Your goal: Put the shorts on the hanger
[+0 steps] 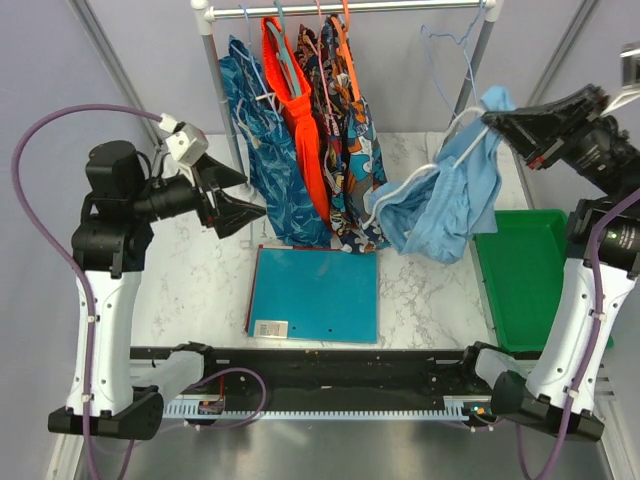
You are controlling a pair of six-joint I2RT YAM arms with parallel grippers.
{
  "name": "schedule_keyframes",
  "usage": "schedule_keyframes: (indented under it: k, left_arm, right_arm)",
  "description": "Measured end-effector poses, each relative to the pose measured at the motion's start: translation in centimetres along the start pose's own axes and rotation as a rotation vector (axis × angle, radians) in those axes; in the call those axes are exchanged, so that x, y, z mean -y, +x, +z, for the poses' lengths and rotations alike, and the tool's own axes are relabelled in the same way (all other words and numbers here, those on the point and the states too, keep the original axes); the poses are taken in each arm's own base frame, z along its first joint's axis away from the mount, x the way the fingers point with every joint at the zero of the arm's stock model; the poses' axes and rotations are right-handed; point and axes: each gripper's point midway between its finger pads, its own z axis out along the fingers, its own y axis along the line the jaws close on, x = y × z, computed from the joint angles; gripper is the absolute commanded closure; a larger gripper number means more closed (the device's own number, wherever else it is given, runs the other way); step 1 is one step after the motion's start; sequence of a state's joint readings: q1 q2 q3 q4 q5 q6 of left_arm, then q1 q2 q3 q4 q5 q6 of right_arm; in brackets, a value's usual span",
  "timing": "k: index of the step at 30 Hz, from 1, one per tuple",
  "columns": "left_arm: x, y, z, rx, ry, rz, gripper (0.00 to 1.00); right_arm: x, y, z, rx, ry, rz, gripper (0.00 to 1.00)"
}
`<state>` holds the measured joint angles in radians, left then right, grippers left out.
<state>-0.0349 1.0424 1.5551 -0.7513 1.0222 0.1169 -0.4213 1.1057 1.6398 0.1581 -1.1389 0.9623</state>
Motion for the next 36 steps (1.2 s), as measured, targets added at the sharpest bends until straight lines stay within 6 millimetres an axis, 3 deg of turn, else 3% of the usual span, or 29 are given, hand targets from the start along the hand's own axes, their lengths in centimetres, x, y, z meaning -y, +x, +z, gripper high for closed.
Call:
schedule_keyframes:
  k: [2, 4, 7, 8, 9, 10, 11, 12, 13, 14, 17, 21, 25, 31, 36]
  left_arm:
    - [0.4, 0.9, 1.1, -0.025, 0.040, -0.011, 0.04]
    - [0.5, 2.1, 2.2, -0.057, 0.062, -0.019, 0.04]
    - [0.6, 4.2, 3.4, -0.107, 0.087, -0.038, 0.04]
    - [0.7, 4.7, 3.6, -0.118, 0.092, -0.043, 0.04]
    - [0.8, 5.5, 3.8, -0.135, 0.099, -0.054, 0.04]
    - [0.8, 6.0, 3.9, -0.144, 0.101, -0.059, 0.04]
    - [1.0, 6.8, 4.0, -0.155, 0.104, -0.061, 0.04]
    - [1.2, 7.9, 4.1, -0.171, 0.111, -0.064, 0.04]
    - [1.5, 9.0, 4.1, -0.189, 0.117, -0.062, 0.04]
    - [2.0, 10.1, 4.1, -0.205, 0.130, -0.055, 0.04]
    - [4.3, 14.5, 4.2, -0.284, 0.197, 0.004, 0.06]
    - [7.5, 18.8, 5.0, -0.387, 0.330, 0.150, 0.16]
    - [9.5, 22.7, 6.9, -0.488, 0.449, 0.293, 0.18]
    - [9.4, 28.9, 9.4, -0.581, 0.520, 0.477, 0.22]
    - [8.7, 33.0, 10.3, -0.605, 0.596, 0.678, 0.25]
  right_arm:
    - [-0.8, 1.7, 0.6, -0.049, -0.040, 0.046, 1.00]
    - [-0.9, 4.9, 1.3, -0.128, -0.068, 0.087, 1.00]
    - [1.6, 12.4, 2.0, -0.280, -0.041, 0.193, 0.96]
    - [2.5, 15.7, 1.9, -0.334, -0.018, 0.229, 0.82]
    - [3.7, 20.9, 1.6, -0.433, 0.015, 0.308, 0.77]
    - [4.2, 24.3, 1.0, -0.499, 0.044, 0.359, 0.70]
    - [4.4, 27.5, 0.2, -0.563, 0.068, 0.397, 0.57]
    - [4.5, 31.0, -1.3, -0.640, 0.097, 0.418, 0.36]
    - [4.3, 33.4, -2.8, -0.706, 0.121, 0.424, 0.30]
    - [4.2, 34.6, -4.0, -0.749, 0.146, 0.413, 0.14]
    - [5.6, 34.9, -6.1, -0.795, 0.216, 0.218, 0.02]
    - [7.4, 33.6, -6.9, -0.842, 0.255, 0.014, 0.02]
    - [9.1, 35.3, -8.4, -0.991, 0.223, -0.079, 0.05]
    - [9.1, 37.2, -10.6, -1.141, 0.138, -0.115, 0.11]
    - [8.9, 36.9, -10.0, -1.161, 0.084, -0.111, 0.13]
